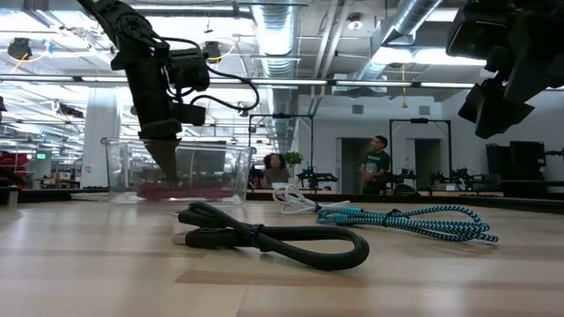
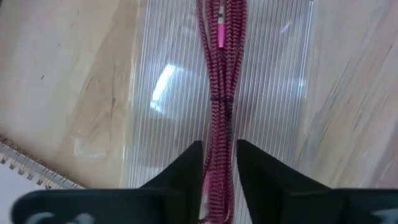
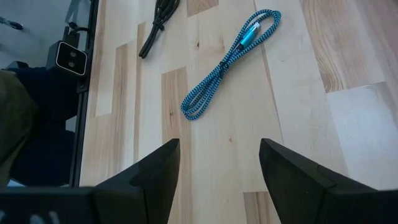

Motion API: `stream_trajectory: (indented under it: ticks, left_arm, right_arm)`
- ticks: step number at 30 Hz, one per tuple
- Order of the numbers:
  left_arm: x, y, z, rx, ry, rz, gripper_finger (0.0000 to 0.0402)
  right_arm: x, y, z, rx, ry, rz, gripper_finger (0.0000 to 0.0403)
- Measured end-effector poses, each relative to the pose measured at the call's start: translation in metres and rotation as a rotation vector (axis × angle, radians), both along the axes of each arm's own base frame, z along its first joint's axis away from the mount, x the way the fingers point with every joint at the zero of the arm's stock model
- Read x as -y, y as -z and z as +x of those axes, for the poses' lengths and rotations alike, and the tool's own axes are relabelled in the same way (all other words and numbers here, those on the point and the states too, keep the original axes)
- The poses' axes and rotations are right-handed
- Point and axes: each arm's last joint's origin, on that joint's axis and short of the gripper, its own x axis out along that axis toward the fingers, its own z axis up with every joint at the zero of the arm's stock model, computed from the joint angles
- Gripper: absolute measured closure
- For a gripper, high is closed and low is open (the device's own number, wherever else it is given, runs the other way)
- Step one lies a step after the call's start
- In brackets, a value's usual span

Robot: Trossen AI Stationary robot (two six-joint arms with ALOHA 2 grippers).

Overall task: Pick and place USB-C Cables
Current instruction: Put the red usb cable into the transparent bin, then put the white usb cables into the bin

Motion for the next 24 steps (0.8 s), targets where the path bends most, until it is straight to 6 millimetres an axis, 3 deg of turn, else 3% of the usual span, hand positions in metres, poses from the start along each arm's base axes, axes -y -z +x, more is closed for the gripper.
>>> stream_trajectory:
  ticks: [5, 9, 17, 24]
  left_arm:
    - [0.0, -0.001, 0.0, 0.0, 0.0, 0.001, 0.0278]
    - [-0.003, -0.014, 0.004, -0.001, -0.001, 0.016, 0.0262]
    - [-0.002, -0.083, 0.012, 0.138, -0.01, 0.074, 0.0256]
    - [0.029, -0.144, 0.027, 0.423, 0.167, 0.065, 0.0256]
  right_arm:
    - [0.0, 0.0, 0.0, 0.0, 0.0, 0.0, 0.0159]
    - [0.0, 0.0, 0.0, 0.0, 0.0, 0.0, 0.0159]
    - [0.0, 0.0, 0.0, 0.0, 0.0, 0.0, 0.0159]
    - [0.0, 0.0, 0.0, 0.0, 0.0, 0.0, 0.0159]
